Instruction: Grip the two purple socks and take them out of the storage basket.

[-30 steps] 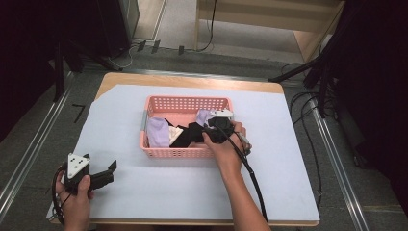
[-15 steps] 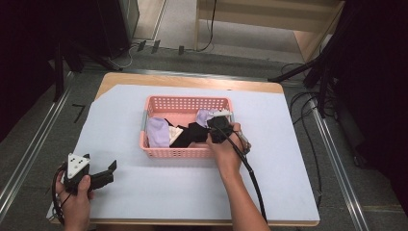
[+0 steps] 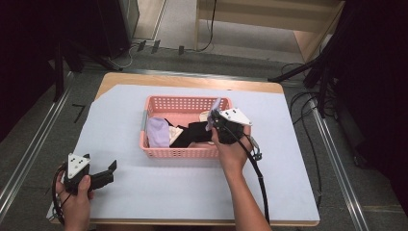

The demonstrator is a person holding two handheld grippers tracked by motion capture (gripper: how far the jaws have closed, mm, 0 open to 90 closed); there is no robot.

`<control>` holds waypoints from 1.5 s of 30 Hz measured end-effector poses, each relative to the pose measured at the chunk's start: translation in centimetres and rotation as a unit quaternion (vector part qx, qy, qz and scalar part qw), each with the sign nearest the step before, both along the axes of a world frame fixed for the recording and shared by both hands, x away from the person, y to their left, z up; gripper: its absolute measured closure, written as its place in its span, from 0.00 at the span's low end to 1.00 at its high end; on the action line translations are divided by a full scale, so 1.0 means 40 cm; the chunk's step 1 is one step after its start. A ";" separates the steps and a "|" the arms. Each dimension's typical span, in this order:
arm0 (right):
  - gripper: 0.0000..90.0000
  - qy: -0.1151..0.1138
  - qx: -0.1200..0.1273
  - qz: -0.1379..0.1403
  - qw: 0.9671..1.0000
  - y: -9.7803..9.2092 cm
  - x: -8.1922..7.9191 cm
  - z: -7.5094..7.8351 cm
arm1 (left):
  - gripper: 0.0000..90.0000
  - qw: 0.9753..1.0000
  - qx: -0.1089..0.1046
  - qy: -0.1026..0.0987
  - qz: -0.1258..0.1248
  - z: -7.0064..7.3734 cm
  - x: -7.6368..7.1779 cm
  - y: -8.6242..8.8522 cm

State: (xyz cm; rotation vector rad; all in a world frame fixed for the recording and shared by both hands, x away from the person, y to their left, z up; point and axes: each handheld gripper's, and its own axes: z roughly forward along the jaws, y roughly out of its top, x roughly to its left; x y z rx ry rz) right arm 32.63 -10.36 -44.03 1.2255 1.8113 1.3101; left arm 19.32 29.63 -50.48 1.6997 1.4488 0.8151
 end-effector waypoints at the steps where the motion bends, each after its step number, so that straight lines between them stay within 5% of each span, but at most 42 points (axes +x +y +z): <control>1: 0.99 -0.012 0.006 0.002 1.000 -0.001 -0.004 0.004 | 0.08 1.000 0.000 0.000 0.000 0.000 0.000 0.000; 5: 0.99 -0.063 0.021 0.022 0.998 -0.004 -0.019 0.020 | 0.08 1.000 0.000 0.000 0.000 0.000 0.000 0.000; 11: 0.99 -0.106 0.057 0.020 0.993 -0.023 -0.028 0.046 | 0.08 1.000 -0.001 -0.001 0.001 0.000 0.001 0.000; 24: 0.99 -0.153 0.088 -0.042 0.983 -0.127 -0.043 0.094 | 0.08 1.000 0.001 -0.003 0.000 -0.001 0.001 -0.001; 32: 0.99 -0.147 0.084 -0.088 0.982 -0.214 -0.050 0.076 | 0.08 1.000 0.002 -0.002 0.000 0.000 0.000 -0.001; 45: 0.99 -0.080 0.064 -0.153 0.983 -0.327 -0.063 -0.055 | 0.08 1.000 0.002 -0.001 0.000 0.000 0.000 -0.001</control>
